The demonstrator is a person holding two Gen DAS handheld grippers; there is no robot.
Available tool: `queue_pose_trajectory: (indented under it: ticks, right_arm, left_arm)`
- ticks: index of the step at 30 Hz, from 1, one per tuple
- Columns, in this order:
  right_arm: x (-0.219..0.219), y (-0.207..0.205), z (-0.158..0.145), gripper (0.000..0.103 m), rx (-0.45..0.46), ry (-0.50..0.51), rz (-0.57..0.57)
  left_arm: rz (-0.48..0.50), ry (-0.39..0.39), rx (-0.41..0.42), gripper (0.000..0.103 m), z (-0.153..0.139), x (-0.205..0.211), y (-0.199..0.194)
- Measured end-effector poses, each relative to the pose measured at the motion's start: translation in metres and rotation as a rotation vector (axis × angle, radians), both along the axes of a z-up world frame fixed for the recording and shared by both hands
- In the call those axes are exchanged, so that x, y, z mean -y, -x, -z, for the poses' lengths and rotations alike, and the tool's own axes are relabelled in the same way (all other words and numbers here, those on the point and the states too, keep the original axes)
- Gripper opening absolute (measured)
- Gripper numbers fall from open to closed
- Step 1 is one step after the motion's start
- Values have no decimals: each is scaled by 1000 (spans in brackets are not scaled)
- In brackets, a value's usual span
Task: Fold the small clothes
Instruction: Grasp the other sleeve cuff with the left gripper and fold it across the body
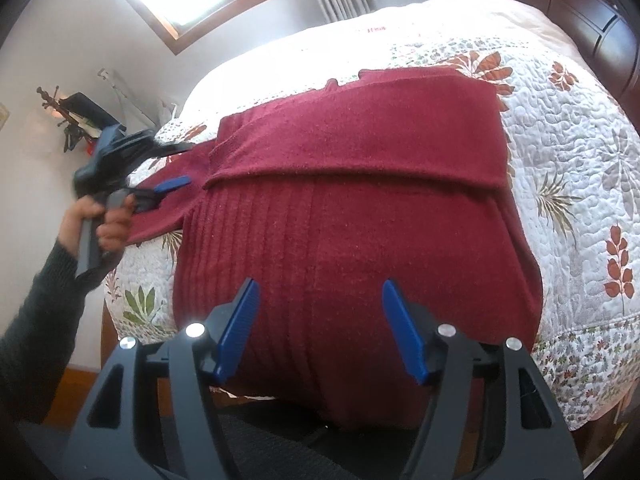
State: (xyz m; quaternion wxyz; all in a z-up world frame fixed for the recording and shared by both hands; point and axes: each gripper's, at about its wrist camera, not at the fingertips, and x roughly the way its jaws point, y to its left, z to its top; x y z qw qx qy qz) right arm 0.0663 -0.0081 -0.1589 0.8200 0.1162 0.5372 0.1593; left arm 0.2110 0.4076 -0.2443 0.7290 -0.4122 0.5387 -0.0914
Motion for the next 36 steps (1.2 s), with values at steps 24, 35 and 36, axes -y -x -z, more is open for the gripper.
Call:
queue_pose_trajectory:
  ticks: [24, 35, 36]
  right_arm:
    - [-79, -15, -10, 69, 2, 25, -219]
    - [-60, -11, -10, 70, 3, 27, -99]
    - [-61, -11, -10, 70, 5, 27, -99]
  left_arm:
    - [-993, 200, 59, 98, 38, -350, 225]
    - [-879, -28, -70, 26, 35, -356, 186]
    - [-896, -9, -62, 15, 36, -358, 189]
